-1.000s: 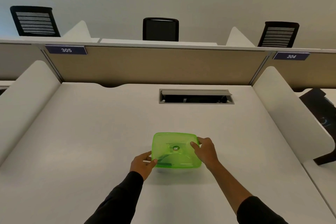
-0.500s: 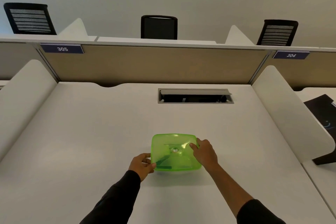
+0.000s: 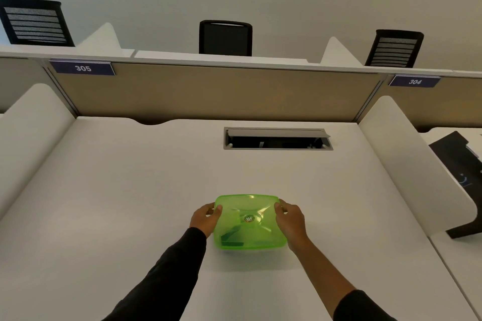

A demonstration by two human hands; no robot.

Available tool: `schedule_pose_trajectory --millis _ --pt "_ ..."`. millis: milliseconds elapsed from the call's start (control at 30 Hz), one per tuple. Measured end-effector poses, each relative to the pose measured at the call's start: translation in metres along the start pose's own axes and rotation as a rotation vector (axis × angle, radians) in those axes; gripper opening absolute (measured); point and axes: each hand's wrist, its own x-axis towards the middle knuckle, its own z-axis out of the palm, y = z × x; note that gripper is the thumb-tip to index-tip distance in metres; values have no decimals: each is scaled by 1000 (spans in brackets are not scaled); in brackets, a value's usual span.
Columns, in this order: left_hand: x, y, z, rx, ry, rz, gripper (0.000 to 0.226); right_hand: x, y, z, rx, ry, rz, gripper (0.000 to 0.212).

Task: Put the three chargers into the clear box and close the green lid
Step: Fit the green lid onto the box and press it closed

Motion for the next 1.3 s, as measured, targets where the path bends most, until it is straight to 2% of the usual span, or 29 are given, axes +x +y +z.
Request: schedule_pose_trajectory --millis 100,433,633,767,900,1100,1200,1300 --pt "8 19 6 4 63 -42 39 -2 4 13 54 56 17 35" --pt "24 25 7 68 91 -70 42 -12 12 28 -92 249 4 41" --pt "29 26 6 98 78 -85 39 -10 13 30 -124 277 -21 40" --pt "31 23 8 106 87 -86 23 -9 12 30 -161 280 -40 39" --pt "33 22 7 93 73 -94 31 -8 12 30 -176 280 -26 40" --pt "33 23 8 104 70 -74 21 -9 11 30 -190 278 -11 42" --pt "31 24 7 79 76 -74 23 -12 9 27 -193 279 -1 42" --pt "24 20 6 24 90 -81 40 -14 6 27 -152 274 6 43"
